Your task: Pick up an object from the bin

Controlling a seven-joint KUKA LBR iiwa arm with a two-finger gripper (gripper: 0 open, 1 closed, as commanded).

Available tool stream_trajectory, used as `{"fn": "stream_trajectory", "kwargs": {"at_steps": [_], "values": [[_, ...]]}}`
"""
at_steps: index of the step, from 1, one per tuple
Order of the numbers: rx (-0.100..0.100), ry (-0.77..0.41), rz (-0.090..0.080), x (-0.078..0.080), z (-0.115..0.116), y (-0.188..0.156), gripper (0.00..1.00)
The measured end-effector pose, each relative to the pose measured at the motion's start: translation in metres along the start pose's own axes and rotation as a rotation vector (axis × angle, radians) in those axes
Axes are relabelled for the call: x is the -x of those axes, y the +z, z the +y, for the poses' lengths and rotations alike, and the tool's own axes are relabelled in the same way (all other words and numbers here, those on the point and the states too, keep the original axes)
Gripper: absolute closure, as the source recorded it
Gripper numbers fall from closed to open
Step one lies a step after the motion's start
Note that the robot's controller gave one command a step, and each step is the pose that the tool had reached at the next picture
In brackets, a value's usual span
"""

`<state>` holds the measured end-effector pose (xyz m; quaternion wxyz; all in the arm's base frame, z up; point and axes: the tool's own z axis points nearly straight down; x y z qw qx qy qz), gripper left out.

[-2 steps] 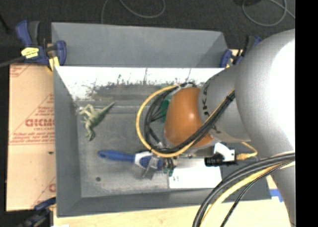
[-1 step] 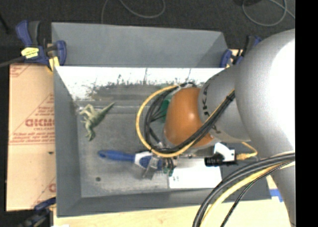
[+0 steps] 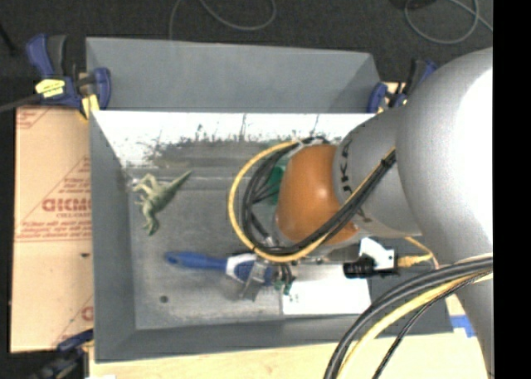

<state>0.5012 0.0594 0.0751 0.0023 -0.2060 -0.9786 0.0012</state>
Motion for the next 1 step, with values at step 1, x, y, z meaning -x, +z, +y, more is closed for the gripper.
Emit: {"fn": "stream_trajectory", "kwargs": {"at_steps": [1], "values": [[-0.002,-0.001,0.005,-0.0011,-0.001,-0.0225,1.0]]}}
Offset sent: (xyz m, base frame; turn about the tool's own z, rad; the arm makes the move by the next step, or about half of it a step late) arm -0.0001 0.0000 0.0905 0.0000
